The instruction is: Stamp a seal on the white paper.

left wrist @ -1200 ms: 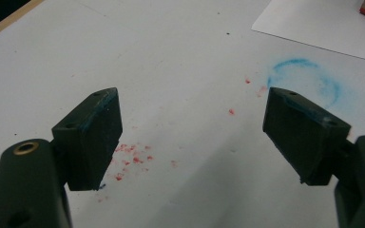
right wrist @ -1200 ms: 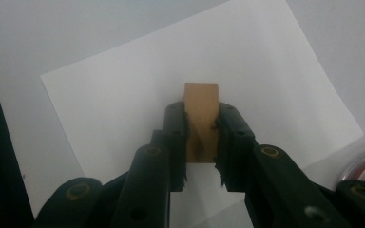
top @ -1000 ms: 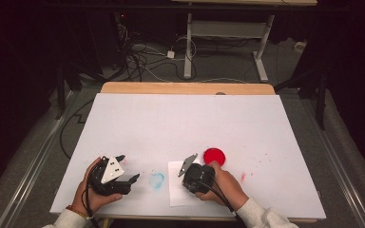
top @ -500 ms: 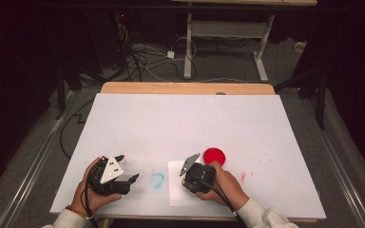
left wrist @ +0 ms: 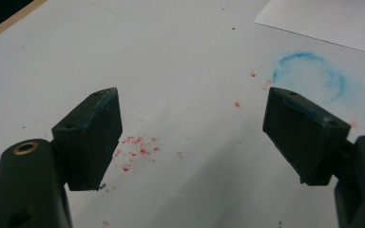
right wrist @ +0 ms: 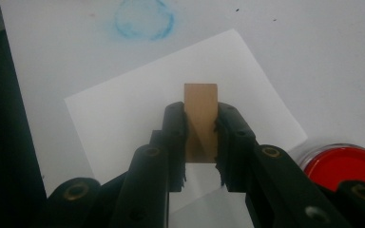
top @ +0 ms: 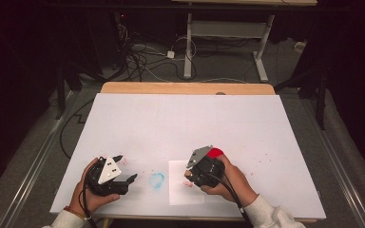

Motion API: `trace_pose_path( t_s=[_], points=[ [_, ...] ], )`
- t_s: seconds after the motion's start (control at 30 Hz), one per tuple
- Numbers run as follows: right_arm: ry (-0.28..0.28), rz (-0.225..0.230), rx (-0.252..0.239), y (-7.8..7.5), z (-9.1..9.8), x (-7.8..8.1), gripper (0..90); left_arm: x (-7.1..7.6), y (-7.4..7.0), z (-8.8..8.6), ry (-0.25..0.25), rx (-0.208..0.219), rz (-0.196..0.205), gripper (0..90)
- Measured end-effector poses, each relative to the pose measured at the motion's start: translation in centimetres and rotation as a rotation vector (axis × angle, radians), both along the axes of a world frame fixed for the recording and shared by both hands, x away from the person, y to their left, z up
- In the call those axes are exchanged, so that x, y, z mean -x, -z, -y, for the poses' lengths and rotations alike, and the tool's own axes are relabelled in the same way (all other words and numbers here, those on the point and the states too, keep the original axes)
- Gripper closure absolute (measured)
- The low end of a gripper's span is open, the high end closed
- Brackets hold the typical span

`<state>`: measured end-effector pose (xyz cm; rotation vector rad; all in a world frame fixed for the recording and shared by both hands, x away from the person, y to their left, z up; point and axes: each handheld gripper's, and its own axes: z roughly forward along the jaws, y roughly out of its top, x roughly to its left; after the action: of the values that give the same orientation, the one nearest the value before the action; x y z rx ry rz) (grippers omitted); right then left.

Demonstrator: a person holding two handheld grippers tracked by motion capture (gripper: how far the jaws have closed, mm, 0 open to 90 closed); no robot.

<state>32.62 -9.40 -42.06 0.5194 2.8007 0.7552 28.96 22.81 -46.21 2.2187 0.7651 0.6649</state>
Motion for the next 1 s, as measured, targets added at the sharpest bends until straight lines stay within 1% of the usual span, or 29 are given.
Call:
trace_pose_path(
  t_s=[0.03, 0.1, 0.17, 0.2, 0.27, 0.33, 0.5, 0.53, 0.6, 0.7, 1.0],
  points=[
    [0.0, -0.002, -0.006, -0.1, 0.1, 0.0, 75.5, 0.0, 0.0, 0.0, -0.001, 0.003, -0.001, 19.9],
    [-0.002, 0.008, -0.005, -0.4, 0.2, 0.1, 75.4, 0.0, 0.0, 0.0, 0.0, 0.004, -0.003, 19.9],
    [-0.003, 0.005, -0.017, -0.6, 0.3, 0.1, 75.5, -0.1, 0.0, -0.1, -0.002, 0.004, -0.005, 19.9],
    [-0.008, 0.01, -0.013, -0.7, 0.3, 0.0, 75.5, -0.1, 0.0, -0.2, -0.006, 0.008, -0.004, 19.9],
    [-0.003, 0.011, -0.027, -0.9, 0.4, 0.0, 75.5, -0.1, 0.0, -0.3, -0.008, 0.017, -0.004, 19.9],
    [-0.003, 0.017, -0.021, -1.0, 0.5, 0.0, 75.5, -0.1, 0.1, -0.3, -0.005, 0.015, -0.004, 19.9],
    [0.001, 0.024, -0.03, -1.2, 0.9, 0.0, 75.5, -0.1, 0.1, -0.3, 0.0, 0.01, -0.002, 19.9],
    [0.001, 0.025, -0.025, -1.3, 1.0, 0.0, 75.5, -0.1, 0.1, -0.2, 0.0, 0.007, -0.002, 19.8],
    [0.004, 0.03, -0.035, -1.5, 1.3, 0.1, 75.5, -0.1, 0.1, -0.2, 0.001, 0.008, -0.003, 19.9],
    [0.008, 0.032, -0.036, -1.7, 1.6, 0.1, 75.5, -0.1, 0.1, -0.2, 0.003, 0.01, -0.005, 19.9],
    [0.022, 0.059, -0.025, -2.2, 2.2, -0.1, 75.5, -0.2, 0.3, -0.4, 0.002, 0.012, -0.011, 19.9]
  ],
)
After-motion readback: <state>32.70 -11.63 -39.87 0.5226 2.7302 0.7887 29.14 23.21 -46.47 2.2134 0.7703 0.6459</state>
